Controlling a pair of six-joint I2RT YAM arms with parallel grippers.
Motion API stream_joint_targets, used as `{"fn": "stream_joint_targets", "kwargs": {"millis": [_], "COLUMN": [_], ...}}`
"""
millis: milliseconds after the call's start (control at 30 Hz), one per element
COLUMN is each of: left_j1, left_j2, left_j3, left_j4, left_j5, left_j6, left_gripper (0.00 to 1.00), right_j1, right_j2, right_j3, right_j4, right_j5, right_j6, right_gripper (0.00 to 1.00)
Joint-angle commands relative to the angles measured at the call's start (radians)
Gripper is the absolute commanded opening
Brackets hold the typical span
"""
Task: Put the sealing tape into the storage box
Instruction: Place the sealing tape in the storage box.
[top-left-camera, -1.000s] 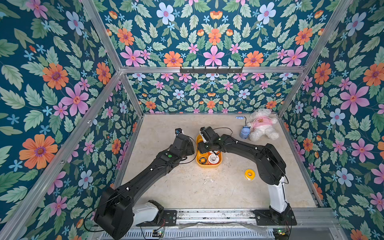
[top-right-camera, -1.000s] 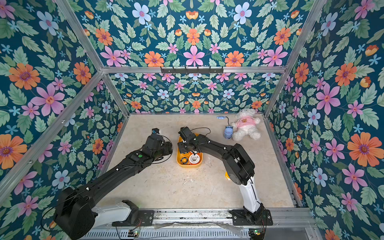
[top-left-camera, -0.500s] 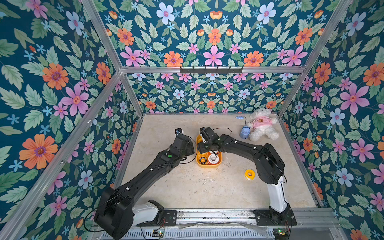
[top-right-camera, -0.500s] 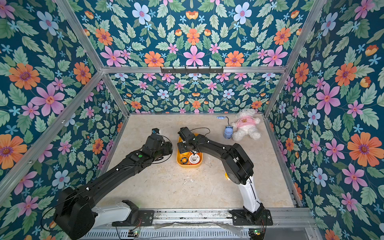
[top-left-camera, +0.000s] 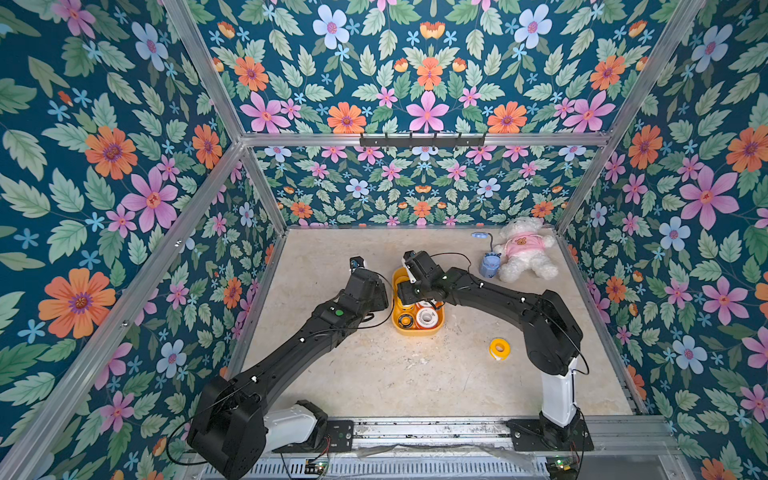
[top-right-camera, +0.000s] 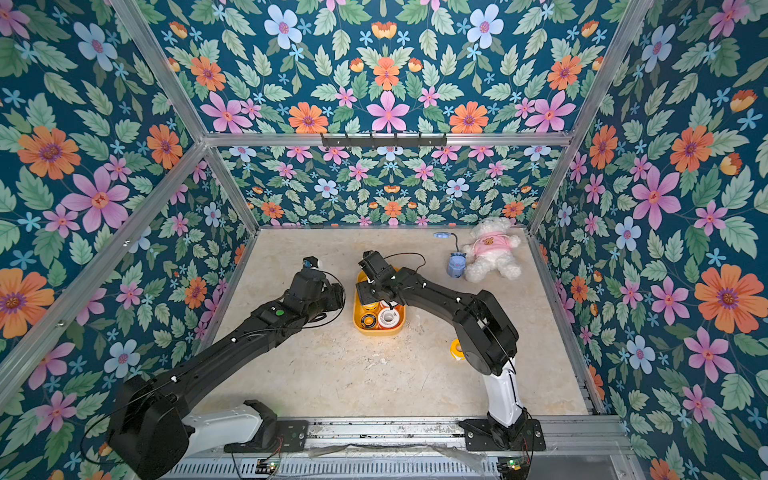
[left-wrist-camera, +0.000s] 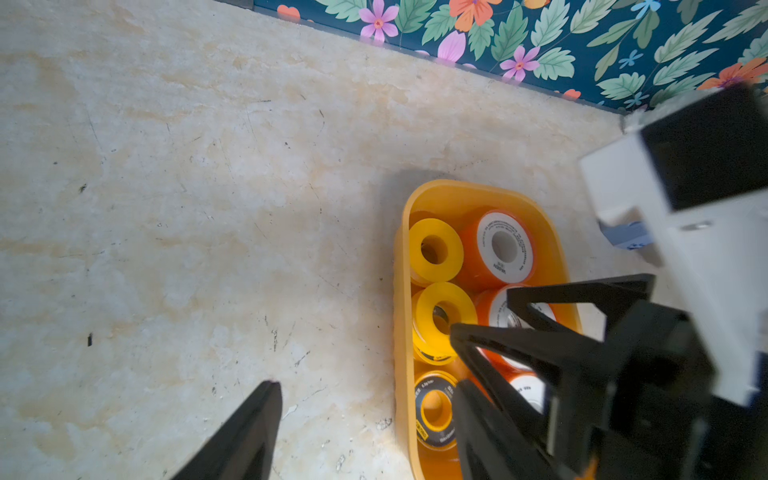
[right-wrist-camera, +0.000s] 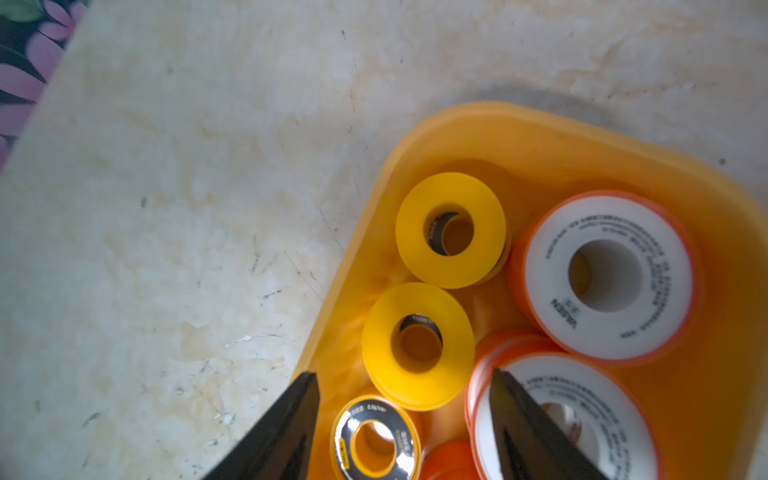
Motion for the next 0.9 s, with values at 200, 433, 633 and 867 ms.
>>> {"fn": "stream_joint_targets", "kwargs": {"millis": [200,433,633,867], "left_j1": [0.001,0.001,0.001,0.001], "left_j2": [0.015,0.016,0.019,0.018], "left_j3": [-0.003,-0.017,-0.033,-0.039], "left_j4": [0.007,0.024,0.039,0.05], "left_j5": [0.039,0.068,0.096,0.118], "left_j6": [0.021,0.027,0.028,0.025], "left_gripper": [0.71,0.71,0.7,0.7], "right_j1": [-0.03,-0.1,-0.149,-0.16], "right_j2": [-0.202,-0.456,-0.652,-0.796], "right_j3": [-0.161,-0.451,-0.679,-0.84], "right_j4": [0.026,0.045,0.004,-0.072], "right_j5": [0.07,0.116,0.185,0.301], "right_j6": [0.092,0.203,0.313,0.468], "right_gripper": [0.7,0.7,0.72,0.8]}}
